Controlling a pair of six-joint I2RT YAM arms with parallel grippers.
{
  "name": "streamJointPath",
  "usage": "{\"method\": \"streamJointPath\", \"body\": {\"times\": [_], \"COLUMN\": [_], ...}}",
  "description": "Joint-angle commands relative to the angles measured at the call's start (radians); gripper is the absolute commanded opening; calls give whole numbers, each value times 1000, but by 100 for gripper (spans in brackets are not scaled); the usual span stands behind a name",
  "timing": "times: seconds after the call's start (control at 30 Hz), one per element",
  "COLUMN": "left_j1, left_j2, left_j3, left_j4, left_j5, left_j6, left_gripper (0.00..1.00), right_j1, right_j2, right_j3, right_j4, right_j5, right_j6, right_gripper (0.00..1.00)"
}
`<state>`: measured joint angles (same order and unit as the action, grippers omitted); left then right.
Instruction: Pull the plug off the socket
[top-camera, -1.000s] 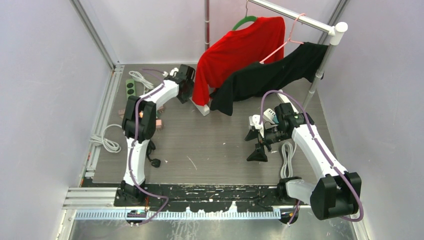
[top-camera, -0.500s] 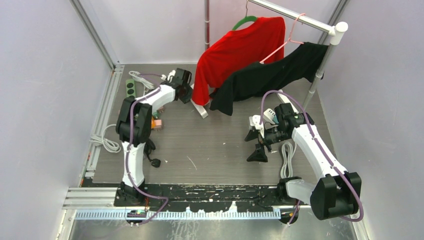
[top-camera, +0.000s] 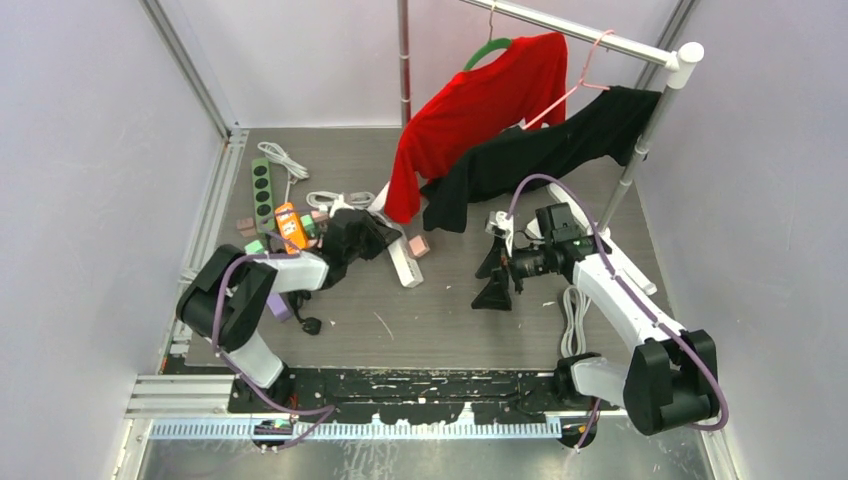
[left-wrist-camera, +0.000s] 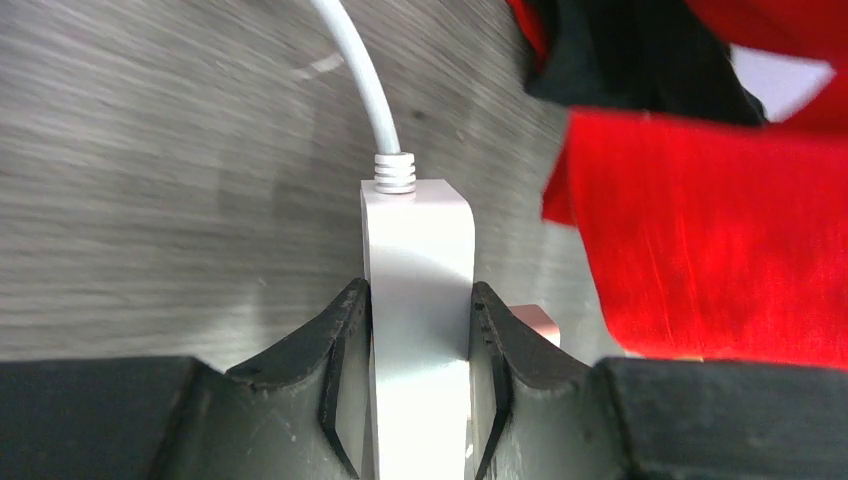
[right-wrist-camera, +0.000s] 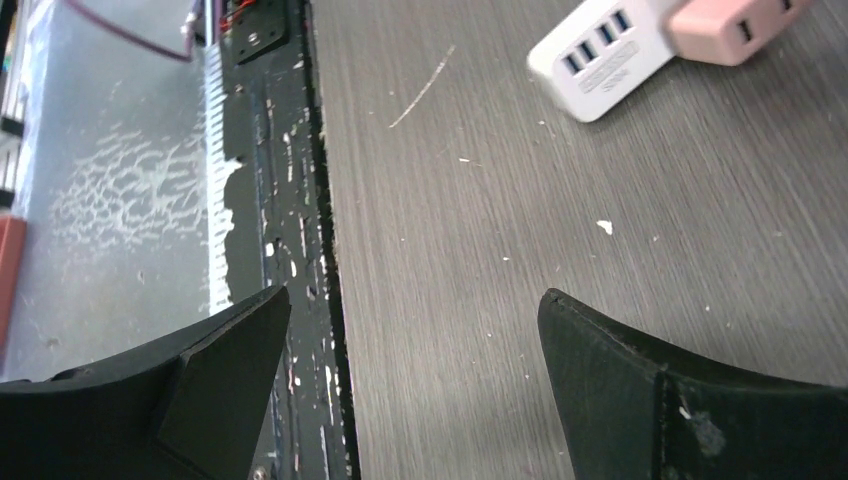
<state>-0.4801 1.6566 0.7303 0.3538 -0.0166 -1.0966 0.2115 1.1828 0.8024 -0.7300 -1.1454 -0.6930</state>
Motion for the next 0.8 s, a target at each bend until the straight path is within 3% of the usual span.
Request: {"method": "streamJointPath", "body": {"times": [0.0,0.17,0.3,0.43,0.77], "left_j1": [-82,-156,-257,-305,-355], "left_j2": [-59,-54,-53,-58,-56], "left_j3": [-105,-204,-247,-272,-258], "left_j4": [413,643,736,751,794], "left_j5": [18,-18,-158,-263,-271], "left_j6": [-18,-37,-37,-29,-2], "left_gripper": [0,0,0,0,0], "right_j1": [33,59,96,130,182], "right_j2": [-29,-10,14,51,106], "right_j3": [-48,-88,-115,-108,-113], "right_j4": [378,519,609,612,693], "right_j5": [130,159,194,260,474], "right_j6": [421,537,604,601,672], "right_gripper": [100,100,100,100,100]}}
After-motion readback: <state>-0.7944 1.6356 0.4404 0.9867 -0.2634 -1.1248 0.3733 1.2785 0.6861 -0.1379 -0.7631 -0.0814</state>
